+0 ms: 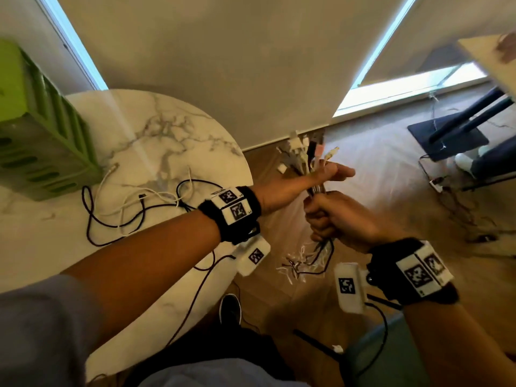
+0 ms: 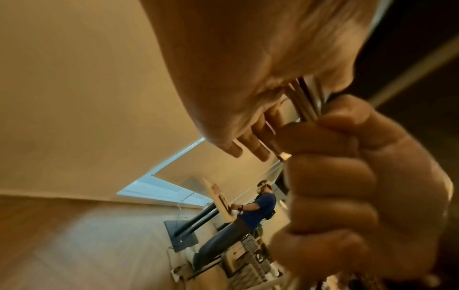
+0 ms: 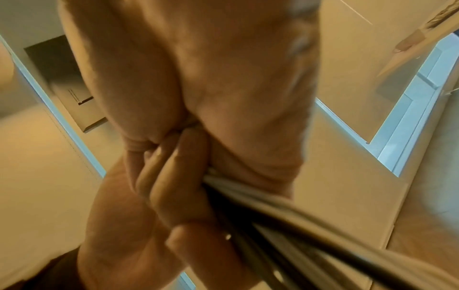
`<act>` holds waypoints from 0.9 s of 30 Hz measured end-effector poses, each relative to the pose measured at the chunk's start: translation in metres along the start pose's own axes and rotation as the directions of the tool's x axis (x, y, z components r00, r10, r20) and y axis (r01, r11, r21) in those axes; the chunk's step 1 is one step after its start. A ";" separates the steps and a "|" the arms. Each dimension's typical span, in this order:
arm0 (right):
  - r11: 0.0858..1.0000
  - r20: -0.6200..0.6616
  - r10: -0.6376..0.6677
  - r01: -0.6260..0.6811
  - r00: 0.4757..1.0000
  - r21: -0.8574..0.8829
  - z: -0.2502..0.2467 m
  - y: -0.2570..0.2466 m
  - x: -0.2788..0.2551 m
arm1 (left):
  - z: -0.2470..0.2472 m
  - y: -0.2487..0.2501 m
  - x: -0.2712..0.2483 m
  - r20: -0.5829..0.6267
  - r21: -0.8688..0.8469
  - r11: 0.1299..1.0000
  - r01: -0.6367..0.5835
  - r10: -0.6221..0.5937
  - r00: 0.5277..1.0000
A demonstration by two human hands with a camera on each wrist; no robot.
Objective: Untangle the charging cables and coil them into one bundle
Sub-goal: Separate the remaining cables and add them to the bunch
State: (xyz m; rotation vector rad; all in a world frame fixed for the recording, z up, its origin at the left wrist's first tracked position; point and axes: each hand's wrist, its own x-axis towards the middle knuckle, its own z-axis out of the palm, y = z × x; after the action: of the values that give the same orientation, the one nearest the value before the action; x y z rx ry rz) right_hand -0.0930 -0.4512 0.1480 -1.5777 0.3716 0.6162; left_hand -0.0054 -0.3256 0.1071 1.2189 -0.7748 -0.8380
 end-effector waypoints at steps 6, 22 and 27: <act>0.972 -0.099 -0.235 0.231 0.967 -0.051 0.009 0.021 0.012 | 0.005 0.014 0.000 -0.076 -0.073 0.994 0.087 -0.093 0.993; 0.550 -0.476 -0.221 -0.294 0.851 -0.781 -0.028 0.173 0.114 | -0.025 0.035 -0.022 -0.353 -0.059 0.994 0.094 -0.109 0.929; 0.771 -0.203 -0.155 -0.010 0.967 -0.637 -0.014 0.132 0.102 | -0.013 0.021 -0.011 -0.313 -0.046 0.980 0.196 -0.201 0.928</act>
State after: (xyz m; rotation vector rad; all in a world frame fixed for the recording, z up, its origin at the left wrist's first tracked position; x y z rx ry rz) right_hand -0.0856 -0.4666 -0.0182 -2.3305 0.2935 0.5086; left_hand 0.0034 -0.3070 0.1250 1.3943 -0.3884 -0.7828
